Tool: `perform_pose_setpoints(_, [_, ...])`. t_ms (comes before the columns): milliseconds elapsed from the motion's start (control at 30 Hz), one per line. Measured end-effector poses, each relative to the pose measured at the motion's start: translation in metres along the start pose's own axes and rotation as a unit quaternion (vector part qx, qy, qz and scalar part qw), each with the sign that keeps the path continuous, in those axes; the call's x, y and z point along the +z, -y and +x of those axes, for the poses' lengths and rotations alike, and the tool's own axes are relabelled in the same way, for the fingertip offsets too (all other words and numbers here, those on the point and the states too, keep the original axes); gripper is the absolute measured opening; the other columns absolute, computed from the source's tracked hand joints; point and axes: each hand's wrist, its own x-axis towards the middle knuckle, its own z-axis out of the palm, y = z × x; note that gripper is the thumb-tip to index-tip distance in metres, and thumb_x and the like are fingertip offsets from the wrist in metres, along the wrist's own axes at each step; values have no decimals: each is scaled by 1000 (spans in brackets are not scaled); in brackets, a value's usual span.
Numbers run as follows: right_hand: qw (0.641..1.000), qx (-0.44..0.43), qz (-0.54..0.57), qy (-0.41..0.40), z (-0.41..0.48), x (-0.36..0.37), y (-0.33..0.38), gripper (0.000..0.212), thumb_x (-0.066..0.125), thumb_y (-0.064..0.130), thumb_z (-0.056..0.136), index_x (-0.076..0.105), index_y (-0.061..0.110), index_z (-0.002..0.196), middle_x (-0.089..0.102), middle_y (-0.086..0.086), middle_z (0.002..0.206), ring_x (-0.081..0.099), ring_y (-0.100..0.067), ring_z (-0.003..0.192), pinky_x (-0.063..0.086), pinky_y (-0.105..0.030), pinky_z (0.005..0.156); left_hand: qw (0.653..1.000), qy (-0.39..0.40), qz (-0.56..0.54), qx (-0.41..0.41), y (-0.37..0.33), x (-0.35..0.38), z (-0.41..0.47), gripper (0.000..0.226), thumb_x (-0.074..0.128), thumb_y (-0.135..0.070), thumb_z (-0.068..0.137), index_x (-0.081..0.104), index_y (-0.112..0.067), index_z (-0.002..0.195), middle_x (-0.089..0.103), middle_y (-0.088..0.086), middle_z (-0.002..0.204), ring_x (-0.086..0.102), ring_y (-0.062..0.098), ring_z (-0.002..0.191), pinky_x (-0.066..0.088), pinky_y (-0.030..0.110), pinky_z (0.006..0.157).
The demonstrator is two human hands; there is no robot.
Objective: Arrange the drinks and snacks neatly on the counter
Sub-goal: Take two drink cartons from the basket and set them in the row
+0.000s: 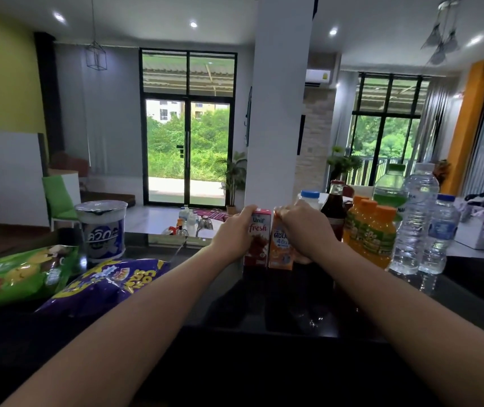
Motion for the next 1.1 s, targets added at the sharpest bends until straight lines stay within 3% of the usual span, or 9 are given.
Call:
perform_pose_setpoints(167, [1000,-3,14,-18,-1,8,-4,32,64,12,86,63,10,119,68,-4,115,60,-21,102,51,-31,76,1000,-20,-8,-8,3,10,4,59,54,0,86,33,-15,140,62,15,119,62,31,103,51,36,80])
perform_pose_setpoints(500, [1000,15,16,-18,-1,11,0,44,62,6,86,55,10,129,64,-5,123,58,-22,110,51,-31,80,1000,-5,-26,-9,9,11,12,60,55,0,86,32,-18,139,62,16,119,65,30,97,51,32,71])
perform_pose_setpoints(600, [999,23,22,-14,-2,11,1,46,60,7,87,52,11,132,63,-4,126,56,-22,113,51,-33,82,999,11,-27,-13,8,9,11,62,55,-2,87,30,-18,141,60,16,122,64,31,99,53,37,78])
perform_pose_setpoints(867, [996,53,70,20,-5,4,7,54,56,4,85,46,10,137,55,-4,135,50,-22,120,49,-36,87,997,59,27,-36,1,-2,4,84,50,1,87,0,-17,152,61,20,120,61,34,105,48,40,84])
perform_pose_setpoints(1000, [993,63,87,43,-5,-7,7,49,51,8,88,48,12,136,52,-2,139,46,-22,125,46,-39,93,995,84,45,-40,0,-16,-3,84,50,-4,88,-3,-19,152,62,19,118,62,32,101,47,39,80])
perform_pose_setpoints(1100, [989,79,105,67,-4,-19,13,50,46,13,91,42,12,141,45,-2,146,40,-24,132,44,-43,97,991,88,95,-43,4,-34,-7,76,48,-6,89,6,-20,151,52,16,134,56,32,113,45,40,82])
